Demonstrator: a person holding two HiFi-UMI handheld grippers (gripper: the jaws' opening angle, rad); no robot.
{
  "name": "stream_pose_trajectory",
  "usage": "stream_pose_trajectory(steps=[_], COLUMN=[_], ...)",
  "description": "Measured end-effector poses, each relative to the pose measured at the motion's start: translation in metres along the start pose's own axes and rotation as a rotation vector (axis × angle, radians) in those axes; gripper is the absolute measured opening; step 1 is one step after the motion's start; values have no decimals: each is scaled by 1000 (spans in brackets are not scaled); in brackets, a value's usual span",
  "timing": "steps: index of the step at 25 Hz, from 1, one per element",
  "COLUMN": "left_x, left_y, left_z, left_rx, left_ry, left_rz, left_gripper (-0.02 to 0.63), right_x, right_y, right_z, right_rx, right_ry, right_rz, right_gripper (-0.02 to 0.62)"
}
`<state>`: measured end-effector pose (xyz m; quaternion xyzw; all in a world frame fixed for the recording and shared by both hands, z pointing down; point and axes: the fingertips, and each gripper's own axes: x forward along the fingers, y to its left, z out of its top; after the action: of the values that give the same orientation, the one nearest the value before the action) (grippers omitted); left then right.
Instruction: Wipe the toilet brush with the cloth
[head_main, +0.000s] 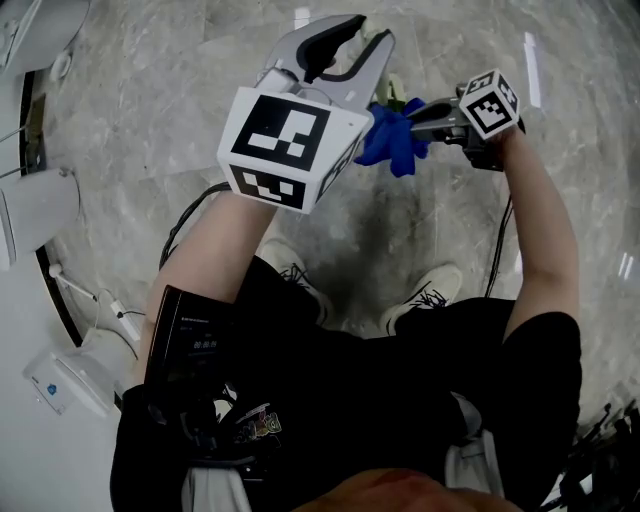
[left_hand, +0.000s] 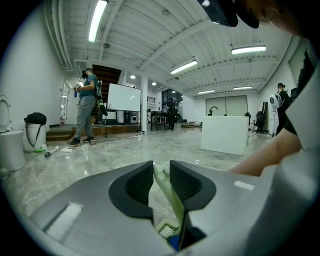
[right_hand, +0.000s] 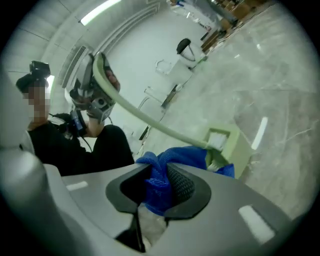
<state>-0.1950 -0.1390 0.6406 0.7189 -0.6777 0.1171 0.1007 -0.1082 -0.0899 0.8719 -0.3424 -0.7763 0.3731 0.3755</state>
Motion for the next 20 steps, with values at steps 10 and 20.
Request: stream_pose_trajectory(steps=[10,20], left_x=[1,-3], left_y=[-2,1], left_z=[4,1], left_rx=[1,0], left_ry=[-7,7], left_rz=[-11,-16], left_gripper=[115,115], right_x=[-2,-78], right_y=[22,-108], right_z=[-50,21], right_rx=[66,74], right_ry=[212,-306], right_rz=[99,-630], right_gripper=[89,94])
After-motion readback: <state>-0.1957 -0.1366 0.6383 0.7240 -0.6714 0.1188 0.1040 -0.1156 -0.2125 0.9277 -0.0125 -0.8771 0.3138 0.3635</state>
